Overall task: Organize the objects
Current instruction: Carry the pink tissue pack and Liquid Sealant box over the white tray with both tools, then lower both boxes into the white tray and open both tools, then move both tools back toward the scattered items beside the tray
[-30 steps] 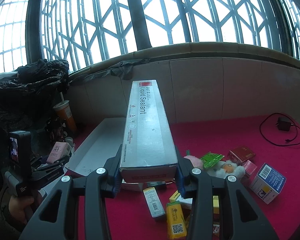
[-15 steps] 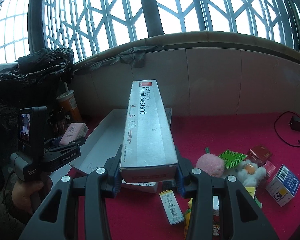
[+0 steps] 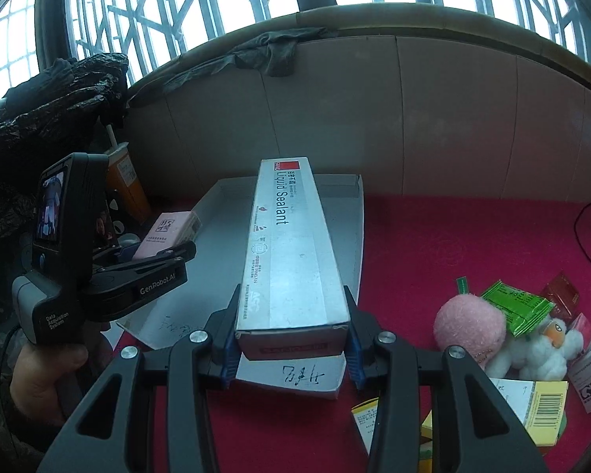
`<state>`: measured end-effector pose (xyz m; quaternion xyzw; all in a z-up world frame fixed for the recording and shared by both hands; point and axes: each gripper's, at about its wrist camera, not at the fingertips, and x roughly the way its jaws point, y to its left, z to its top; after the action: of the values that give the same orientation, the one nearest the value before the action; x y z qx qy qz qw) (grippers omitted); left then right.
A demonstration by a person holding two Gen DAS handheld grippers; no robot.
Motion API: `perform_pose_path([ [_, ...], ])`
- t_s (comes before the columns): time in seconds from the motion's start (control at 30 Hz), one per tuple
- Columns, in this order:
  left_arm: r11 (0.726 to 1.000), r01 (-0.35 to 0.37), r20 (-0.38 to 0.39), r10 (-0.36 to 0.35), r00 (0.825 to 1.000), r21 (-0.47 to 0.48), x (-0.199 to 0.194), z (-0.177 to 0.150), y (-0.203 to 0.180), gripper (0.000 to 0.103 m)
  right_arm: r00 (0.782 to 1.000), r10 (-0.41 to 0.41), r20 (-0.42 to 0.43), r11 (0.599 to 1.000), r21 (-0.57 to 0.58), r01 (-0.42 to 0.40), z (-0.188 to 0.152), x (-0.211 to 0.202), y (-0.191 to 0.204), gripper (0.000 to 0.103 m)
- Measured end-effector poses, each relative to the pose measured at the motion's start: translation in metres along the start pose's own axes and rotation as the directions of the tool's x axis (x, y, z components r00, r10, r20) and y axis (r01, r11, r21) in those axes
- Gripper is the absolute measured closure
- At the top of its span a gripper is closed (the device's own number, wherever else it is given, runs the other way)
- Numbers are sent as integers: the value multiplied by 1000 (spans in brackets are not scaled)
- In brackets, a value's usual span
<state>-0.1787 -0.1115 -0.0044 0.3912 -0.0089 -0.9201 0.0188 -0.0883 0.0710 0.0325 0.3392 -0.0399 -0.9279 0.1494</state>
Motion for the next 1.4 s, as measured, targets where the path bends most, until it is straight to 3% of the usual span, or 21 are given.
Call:
perform_pose_path([
  [0.27,1000,13,-57,-13,998,-10,29,10,1,52,998,-21,-58,1000,19,22,6,47,0,60],
  [0.37,999,32,-91,-33,995,-15,37,10,-1,52,996,15,-84,1000,18,-13,8,63,3,58],
  [0.4,998,56,-103,-58,993,-23,38,8,-1,52,996,13,-87,1000,5,-12,7,66,5,52],
  [0.43,996,79,-112,-82,990,-32,38,7,-1,52,997,-2,-73,1000,-4,2,5,66,7,32],
  [0.5,994,100,-110,-103,989,-34,35,4,-1,52,1000,4,-28,1000,-11,-4,1,60,7,10],
  [0.73,994,108,-81,-110,991,-19,10,-6,-9,52,998,-2,70,999,-33,4,-7,20,10,10],
  [0.8,988,150,-68,-151,986,-24,-3,-9,-11,52,994,-9,108,999,-44,14,-9,2,11,10],
  [0.87,965,257,-36,-259,965,-53,-14,-9,-12,50,991,-16,131,998,-60,24,-8,-15,13,8],
  [0.9,938,343,-34,-345,938,-60,-22,-10,-14,43,988,-17,150,998,-64,26,-11,-26,11,5],
  [0.93,904,424,-40,-426,904,-56,-25,-10,-18,19,985,-16,173,998,-62,27,-11,-37,9,2],
  [0.97,888,457,-33,-459,888,-46,-31,-13,-21,7,979,-17,205,998,-51,28,-13,-51,5,0],
  [1.07,845,533,90,-529,844,-38,-59,-25,-24,0,958,-13,288,1000,-24,21,-13,-94,-11,0],
  [1.13,832,555,124,-550,826,-7,-75,-30,-33,0,940,-27,341,999,-14,34,-16,-121,-23,0],
  [1.2,843,537,169,-534,829,33,-90,-34,-45,0,923,-44,382,999,0,47,-22,-146,-36,0],
  [1.27,868,489,195,-495,847,82,-102,-41,-55,0,905,-73,419,997,28,67,-29,-170,-51,0],
  [1.4,895,439,170,-446,879,82,-105,-52,-67,0,862,-161,481,987,92,133,-47,-209,-82,0],
])
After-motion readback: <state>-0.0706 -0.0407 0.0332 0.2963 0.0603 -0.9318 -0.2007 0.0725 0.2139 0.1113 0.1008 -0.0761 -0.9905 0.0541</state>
